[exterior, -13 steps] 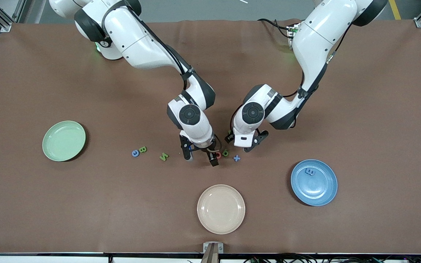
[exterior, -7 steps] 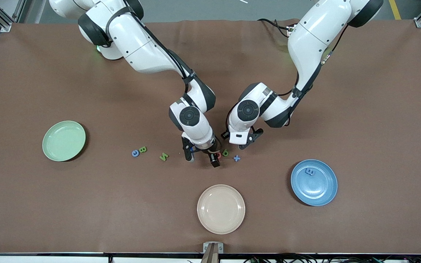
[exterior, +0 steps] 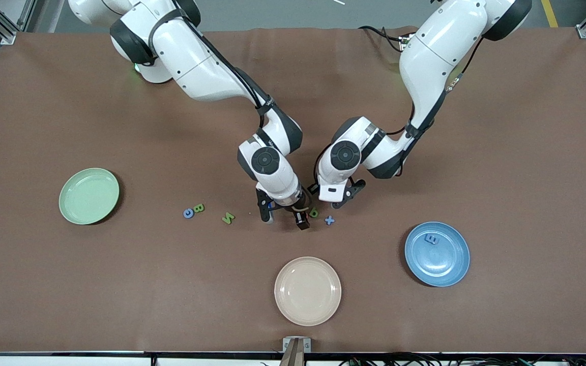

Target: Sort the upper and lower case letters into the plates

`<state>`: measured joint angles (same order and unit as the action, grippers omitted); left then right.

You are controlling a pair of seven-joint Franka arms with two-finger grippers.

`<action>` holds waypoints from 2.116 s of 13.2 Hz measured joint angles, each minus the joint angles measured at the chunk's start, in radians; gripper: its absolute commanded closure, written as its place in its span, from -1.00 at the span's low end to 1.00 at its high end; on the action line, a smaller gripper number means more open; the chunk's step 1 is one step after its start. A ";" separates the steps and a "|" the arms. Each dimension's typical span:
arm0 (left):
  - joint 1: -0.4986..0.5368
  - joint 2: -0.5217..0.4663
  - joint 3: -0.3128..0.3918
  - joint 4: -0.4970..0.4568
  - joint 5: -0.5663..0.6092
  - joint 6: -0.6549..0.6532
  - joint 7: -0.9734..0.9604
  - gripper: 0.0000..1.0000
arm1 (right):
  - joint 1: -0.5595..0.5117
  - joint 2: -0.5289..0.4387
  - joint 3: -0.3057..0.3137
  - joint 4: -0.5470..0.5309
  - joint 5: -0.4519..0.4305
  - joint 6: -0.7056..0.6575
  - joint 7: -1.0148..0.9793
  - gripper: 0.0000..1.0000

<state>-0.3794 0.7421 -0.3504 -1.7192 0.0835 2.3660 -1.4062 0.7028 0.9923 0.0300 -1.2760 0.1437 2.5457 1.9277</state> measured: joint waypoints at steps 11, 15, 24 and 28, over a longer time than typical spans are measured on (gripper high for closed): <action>0.250 -0.104 0.049 0.092 0.001 -0.080 0.231 1.00 | 0.000 0.013 0.003 0.001 0.007 0.002 0.001 -0.22; 0.410 -0.080 0.068 0.116 0.007 -0.082 0.461 0.96 | 0.000 0.013 0.000 0.006 0.007 0.012 0.001 0.07; 0.417 0.015 0.105 0.160 0.108 -0.021 0.593 -1.00 | 0.000 0.012 -0.001 0.010 0.006 0.014 0.001 0.52; 0.333 0.007 0.042 0.165 0.109 -0.045 0.452 -0.95 | -0.002 0.002 -0.005 0.033 -0.015 -0.099 -0.001 0.53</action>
<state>-0.0468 0.7487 -0.3083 -1.5539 0.1928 2.3208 -0.9544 0.7006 0.9946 0.0247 -1.2432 0.1292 2.4464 1.9272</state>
